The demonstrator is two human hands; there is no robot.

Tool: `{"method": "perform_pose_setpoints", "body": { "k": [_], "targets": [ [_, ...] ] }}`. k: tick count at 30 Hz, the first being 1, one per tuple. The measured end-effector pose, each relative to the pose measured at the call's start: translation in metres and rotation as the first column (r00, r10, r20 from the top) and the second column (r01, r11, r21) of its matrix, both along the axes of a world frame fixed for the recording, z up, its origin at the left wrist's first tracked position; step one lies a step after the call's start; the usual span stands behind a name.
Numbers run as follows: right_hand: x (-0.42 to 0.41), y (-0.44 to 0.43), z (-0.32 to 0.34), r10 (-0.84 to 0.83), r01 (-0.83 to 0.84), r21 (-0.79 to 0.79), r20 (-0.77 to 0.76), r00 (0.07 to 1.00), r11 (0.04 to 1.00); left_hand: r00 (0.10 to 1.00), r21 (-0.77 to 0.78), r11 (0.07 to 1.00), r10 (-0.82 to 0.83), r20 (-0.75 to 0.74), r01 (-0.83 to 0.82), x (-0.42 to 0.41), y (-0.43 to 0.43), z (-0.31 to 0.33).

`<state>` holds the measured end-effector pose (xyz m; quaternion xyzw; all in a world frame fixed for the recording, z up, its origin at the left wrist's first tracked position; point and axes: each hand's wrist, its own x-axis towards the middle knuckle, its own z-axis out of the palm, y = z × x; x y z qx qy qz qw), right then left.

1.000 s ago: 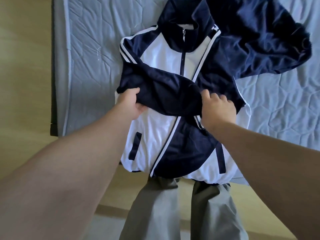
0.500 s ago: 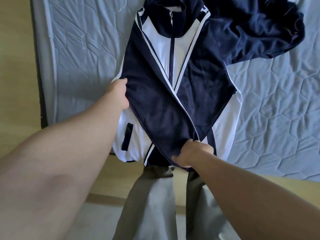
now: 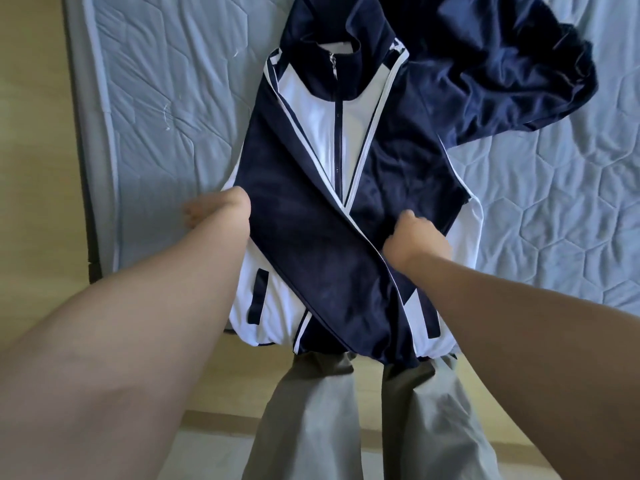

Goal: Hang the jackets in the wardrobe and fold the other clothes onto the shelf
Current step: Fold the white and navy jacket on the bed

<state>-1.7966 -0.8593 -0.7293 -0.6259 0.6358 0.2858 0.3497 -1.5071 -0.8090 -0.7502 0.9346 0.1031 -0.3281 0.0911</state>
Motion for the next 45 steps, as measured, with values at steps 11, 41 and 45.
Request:
{"method": "perform_pose_setpoints", "body": {
  "k": [11,41,45],
  "targets": [
    [0.070,-0.159,-0.002,-0.276,0.404,-0.405,0.338,0.900,0.820,0.721,-0.147,0.708,-0.658,0.218,0.691,0.001,-0.162,0.018],
    [0.056,-0.125,0.102,0.491,-0.374,-0.407,0.235,0.839,0.834,0.631,-0.426,0.495,-0.722,0.283,0.757,0.004,-0.042,0.123],
    [0.007,-0.051,0.077,0.821,-0.794,-0.250,0.010,0.570,0.554,0.341,-0.337,0.264,-0.920,0.192,0.903,-0.039,0.052,0.101]
  ]
}}
